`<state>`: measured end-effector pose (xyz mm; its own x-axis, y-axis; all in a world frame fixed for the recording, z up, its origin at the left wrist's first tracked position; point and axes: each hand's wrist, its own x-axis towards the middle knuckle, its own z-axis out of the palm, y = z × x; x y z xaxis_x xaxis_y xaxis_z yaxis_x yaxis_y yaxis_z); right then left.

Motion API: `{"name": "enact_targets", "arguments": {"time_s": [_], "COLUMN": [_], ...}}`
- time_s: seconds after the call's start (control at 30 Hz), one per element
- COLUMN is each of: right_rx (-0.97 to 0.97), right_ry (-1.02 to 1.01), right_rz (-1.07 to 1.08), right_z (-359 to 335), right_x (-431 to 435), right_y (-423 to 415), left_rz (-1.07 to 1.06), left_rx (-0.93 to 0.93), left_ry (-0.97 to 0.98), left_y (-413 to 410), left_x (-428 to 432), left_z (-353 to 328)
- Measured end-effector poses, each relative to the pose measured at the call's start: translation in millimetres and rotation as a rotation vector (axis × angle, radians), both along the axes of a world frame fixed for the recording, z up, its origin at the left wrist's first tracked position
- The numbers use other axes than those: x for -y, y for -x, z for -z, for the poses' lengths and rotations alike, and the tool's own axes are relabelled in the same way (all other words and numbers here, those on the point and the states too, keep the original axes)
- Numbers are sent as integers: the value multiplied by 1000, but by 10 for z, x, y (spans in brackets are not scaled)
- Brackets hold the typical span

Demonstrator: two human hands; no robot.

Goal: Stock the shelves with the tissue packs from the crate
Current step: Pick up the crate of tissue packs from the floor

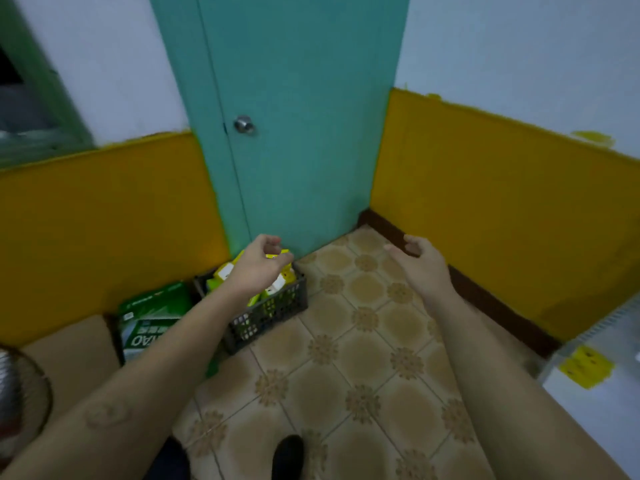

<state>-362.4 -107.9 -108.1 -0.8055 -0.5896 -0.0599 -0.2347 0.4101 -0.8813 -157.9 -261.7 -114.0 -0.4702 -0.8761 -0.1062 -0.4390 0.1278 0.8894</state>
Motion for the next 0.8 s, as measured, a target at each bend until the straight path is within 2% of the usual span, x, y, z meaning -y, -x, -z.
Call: {"name": "enact_targets", "arguments": {"time_s": [0.13, 0.33, 0.53, 0.8], "right_rx": [32, -17, 85, 160], "right_ry": [-39, -147, -244, -342], "right_rz": [-116, -238, -354, -448], "right_z": [133, 377, 719, 1116], "right_x": [644, 1820, 2904, 3846], "right_y": [11, 79, 26, 196], "left_rz": [-144, -333, -518, -620], "left_rx": [-15, -42, -65, -62], "left_ry": [-56, -212, -416, -485], "left_y": [-115, -191, -232, -277], "left_x": [509, 1415, 2201, 2897], "left_z": [250, 816, 1271, 1566]}}
